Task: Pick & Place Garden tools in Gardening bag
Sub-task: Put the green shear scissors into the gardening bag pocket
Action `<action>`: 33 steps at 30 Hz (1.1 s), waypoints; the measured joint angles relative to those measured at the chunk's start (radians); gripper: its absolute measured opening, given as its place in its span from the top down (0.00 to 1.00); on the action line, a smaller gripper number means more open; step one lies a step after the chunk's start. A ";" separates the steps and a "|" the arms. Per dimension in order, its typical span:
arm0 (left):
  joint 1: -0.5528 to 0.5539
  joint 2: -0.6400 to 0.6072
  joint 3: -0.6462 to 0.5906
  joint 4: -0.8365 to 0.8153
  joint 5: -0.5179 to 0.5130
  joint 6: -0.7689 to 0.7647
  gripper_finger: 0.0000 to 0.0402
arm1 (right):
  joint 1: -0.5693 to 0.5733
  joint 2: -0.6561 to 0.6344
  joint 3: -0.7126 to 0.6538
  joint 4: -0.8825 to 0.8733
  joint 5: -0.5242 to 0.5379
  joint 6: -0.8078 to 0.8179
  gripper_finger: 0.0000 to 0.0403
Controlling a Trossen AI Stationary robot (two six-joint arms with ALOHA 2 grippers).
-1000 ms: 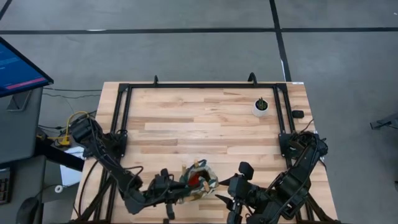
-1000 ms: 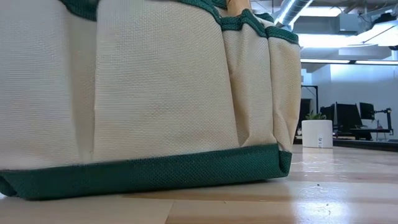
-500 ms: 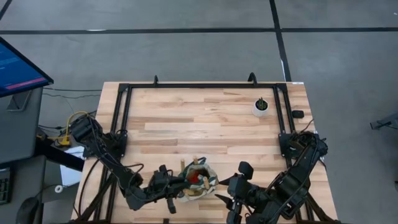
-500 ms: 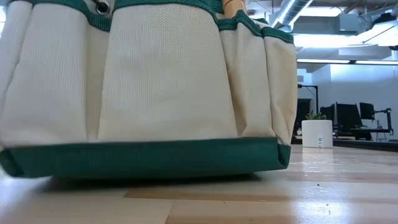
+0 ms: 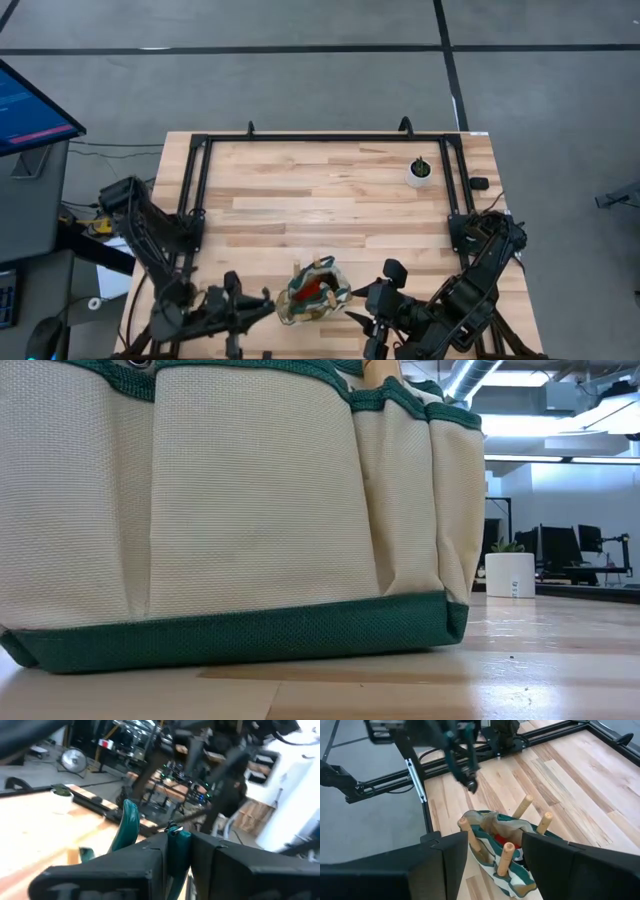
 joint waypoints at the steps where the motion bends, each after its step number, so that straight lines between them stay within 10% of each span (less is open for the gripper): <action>1: -0.014 0.013 0.000 -0.001 0.000 -0.011 0.92 | 0.000 0.000 0.000 0.000 0.000 0.000 0.55; 33: 0.137 0.231 0.001 0.288 0.246 0.058 0.92 | -0.039 0.000 0.000 -0.007 -0.004 -0.044 0.55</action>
